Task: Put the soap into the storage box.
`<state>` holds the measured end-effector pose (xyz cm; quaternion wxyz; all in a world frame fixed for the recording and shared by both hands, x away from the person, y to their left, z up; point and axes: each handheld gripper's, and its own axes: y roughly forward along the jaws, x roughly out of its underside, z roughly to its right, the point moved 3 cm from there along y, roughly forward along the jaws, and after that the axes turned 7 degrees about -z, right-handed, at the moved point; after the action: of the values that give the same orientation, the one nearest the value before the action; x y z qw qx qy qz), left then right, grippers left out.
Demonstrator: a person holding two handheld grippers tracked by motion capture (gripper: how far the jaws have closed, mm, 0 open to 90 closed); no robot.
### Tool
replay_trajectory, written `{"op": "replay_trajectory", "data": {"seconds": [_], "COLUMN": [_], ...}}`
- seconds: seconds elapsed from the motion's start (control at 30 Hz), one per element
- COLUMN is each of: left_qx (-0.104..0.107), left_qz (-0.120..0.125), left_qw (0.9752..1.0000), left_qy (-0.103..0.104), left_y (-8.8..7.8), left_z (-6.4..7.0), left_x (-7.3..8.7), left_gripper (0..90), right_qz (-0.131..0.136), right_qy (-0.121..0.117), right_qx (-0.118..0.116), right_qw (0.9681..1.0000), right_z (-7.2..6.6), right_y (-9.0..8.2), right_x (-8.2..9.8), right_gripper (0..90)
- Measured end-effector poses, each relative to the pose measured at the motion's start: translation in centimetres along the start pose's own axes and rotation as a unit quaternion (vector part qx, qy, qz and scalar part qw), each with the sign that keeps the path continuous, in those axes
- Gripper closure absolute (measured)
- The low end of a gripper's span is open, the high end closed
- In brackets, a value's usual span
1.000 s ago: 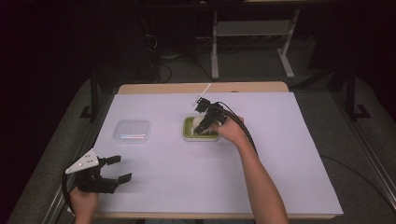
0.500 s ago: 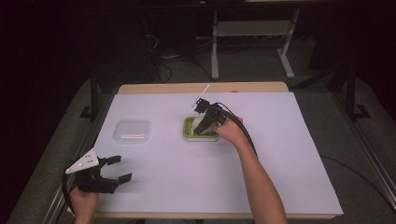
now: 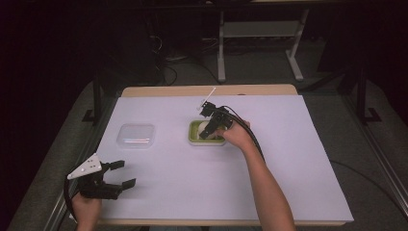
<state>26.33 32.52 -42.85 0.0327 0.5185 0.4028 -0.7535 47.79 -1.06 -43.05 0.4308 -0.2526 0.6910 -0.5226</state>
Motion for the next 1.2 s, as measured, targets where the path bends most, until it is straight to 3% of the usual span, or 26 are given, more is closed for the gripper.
{"op": "replay_trajectory", "data": {"seconds": [0.27,0.9,1.2], "left_qx": [0.002,0.001,0.001], "left_qz": [0.001,-0.004,-0.004], "left_qw": [1.0,1.0,1.0], "left_qy": [0.001,0.003,0.002], "left_y": [0.1,0.2,0.2], "left_z": [0.1,0.1,0.2], "left_x": [-0.1,-0.1,-0.1], "left_gripper": [13.2,13.2,13.2], "right_qz": [0.024,0.045,0.051], "right_qy": [0.006,-0.007,-0.013], "right_qx": [-0.003,-0.003,-0.019], "right_qw": [0.9997,0.999,0.9984], "right_z": [0.1,-1.0,-1.8], "right_y": [-1.1,-4.3,-5.4], "right_x": [0.1,1.1,2.0], "right_gripper": [28.2,25.1,23.6]}}
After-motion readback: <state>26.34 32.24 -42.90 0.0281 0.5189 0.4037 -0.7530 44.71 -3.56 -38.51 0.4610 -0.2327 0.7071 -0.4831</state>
